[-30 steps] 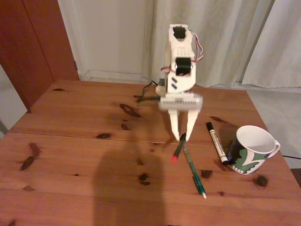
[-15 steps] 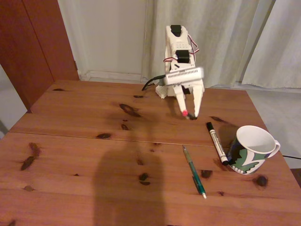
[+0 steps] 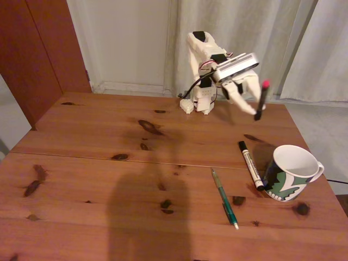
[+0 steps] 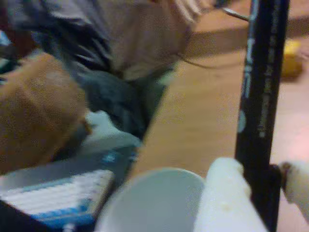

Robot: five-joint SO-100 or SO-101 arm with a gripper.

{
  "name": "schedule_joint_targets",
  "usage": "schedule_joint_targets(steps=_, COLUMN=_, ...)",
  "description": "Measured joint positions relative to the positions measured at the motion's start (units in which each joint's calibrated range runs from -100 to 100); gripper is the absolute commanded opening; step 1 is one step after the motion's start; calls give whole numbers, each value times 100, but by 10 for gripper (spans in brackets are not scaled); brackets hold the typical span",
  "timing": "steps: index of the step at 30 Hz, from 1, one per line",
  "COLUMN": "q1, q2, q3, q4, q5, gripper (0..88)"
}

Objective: Clean up the desk and place the pens and markers into the cup

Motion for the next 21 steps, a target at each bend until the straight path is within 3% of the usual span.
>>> schedule_joint_targets(steps=15, q1=-125, q2=1576, q3=0, q4=-1808, q5=-147, gripper=5)
schedule_joint_targets(steps=21, q1=-125, q2=2271, q3=-306, q4=-1974, q5=-147, gripper=5)
